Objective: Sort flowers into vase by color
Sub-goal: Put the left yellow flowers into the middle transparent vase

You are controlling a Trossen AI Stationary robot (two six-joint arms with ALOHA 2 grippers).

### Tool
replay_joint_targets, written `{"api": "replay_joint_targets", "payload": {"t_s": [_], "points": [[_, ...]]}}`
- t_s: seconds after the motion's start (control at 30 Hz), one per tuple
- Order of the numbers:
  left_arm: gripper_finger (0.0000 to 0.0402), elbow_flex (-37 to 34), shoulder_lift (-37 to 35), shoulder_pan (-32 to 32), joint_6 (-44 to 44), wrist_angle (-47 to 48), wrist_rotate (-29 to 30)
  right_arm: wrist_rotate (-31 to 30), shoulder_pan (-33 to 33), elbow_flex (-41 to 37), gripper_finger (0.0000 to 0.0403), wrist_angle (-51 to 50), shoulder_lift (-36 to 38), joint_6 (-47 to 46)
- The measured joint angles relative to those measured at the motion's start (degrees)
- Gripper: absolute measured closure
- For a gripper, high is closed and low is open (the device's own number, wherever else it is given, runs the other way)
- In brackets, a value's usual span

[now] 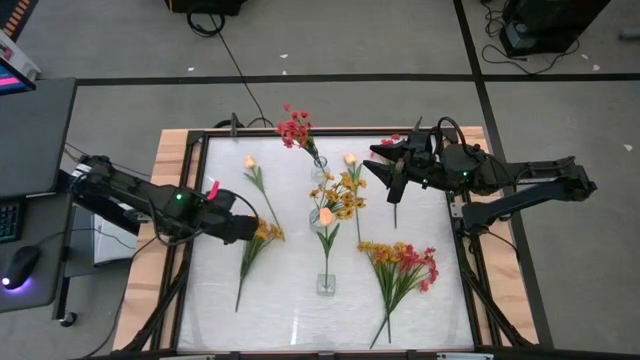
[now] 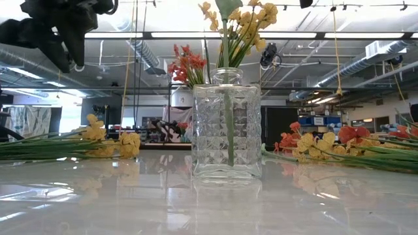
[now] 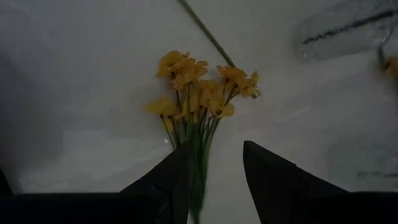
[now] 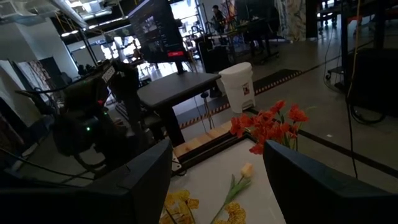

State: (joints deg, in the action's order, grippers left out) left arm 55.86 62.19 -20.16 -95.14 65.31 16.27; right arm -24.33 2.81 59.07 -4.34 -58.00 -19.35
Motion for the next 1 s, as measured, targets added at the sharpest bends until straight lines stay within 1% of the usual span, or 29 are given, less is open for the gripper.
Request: {"api": "replay_joint_targets", "payload": {"t_s": [0.17,0.4,0.6,0.73,1.0], "points": [[0.0255,0.00,0.02,-0.64,-4.49,-0.20,-0.78,0.00,0.00,0.00,0.0142,0.00,-0.01,0.01],[0.0255,0.00,0.04,-2.96,-1.26,0.92,-1.37,0.02,0.00,0.00,0.0142,0.00,-0.01,0.01],[0.0255,0.00,0.09,-4.59,-1.74,4.35,-2.74,0.00,0.00,0.00,0.0142,0.00,-0.02,0.00],[0.0255,0.00,0.09,-4.96,-1.74,4.32,-3.67,0.00,0.00,0.00,0.0142,0.00,-0.02,0.02],[0.0255,0.00,0.09,-4.96,-1.76,4.34,-3.67,0.00,0.00,0.00,0.0142,0.00,0.00,0.00]]}}
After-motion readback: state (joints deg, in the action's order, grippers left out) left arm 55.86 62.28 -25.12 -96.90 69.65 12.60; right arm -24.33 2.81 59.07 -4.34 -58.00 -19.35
